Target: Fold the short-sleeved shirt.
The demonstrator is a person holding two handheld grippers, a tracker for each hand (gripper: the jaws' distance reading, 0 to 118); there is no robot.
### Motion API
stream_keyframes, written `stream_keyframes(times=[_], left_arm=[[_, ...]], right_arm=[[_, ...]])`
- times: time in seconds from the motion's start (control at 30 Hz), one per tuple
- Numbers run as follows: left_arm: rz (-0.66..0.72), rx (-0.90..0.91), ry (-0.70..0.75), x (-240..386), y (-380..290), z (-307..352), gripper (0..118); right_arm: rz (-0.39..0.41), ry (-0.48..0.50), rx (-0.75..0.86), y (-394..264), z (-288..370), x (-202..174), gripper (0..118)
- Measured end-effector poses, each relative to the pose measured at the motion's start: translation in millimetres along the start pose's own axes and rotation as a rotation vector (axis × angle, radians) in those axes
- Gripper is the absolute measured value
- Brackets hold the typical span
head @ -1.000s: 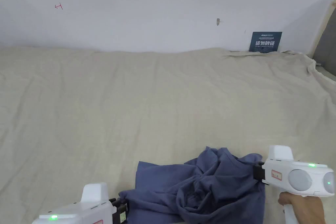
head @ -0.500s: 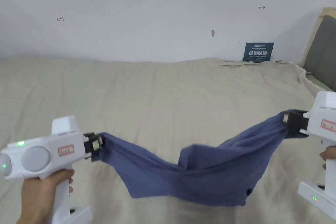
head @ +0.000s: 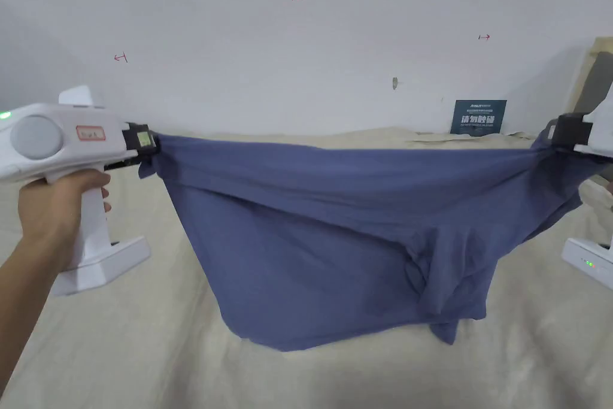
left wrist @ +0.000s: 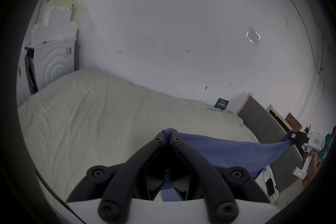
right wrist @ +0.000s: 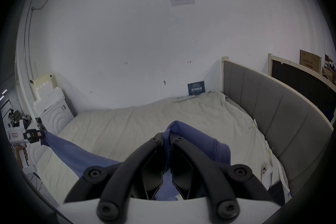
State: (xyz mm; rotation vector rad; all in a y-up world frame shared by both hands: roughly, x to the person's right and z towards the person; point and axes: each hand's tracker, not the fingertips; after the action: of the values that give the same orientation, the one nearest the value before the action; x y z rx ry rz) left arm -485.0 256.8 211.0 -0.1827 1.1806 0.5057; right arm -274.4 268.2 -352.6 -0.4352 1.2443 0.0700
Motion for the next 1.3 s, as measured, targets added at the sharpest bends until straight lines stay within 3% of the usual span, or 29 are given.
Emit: stream_keyframes(times=[0.3,0.53,0.9,1.3], left_arm=[[-0.08,0.129,0.032,16,80,-12,0],[-0.125,0.148,0.071,21,81,-20,0],[-0.128,-0.024,0.131,-26,-30,-62,0],[-0.085,-0.189,0.127,-65,-177,-4,0]], right_arm=[[0.006,0.018,0.131,50,-24,-16,3],[0.004,0.001,0.121,34,-52,-25,3],[-0.015,-0.017,-0.068,-78,-92,-14,4],[-0.153,-0.068,-0.152,-219,-1,-3,4]])
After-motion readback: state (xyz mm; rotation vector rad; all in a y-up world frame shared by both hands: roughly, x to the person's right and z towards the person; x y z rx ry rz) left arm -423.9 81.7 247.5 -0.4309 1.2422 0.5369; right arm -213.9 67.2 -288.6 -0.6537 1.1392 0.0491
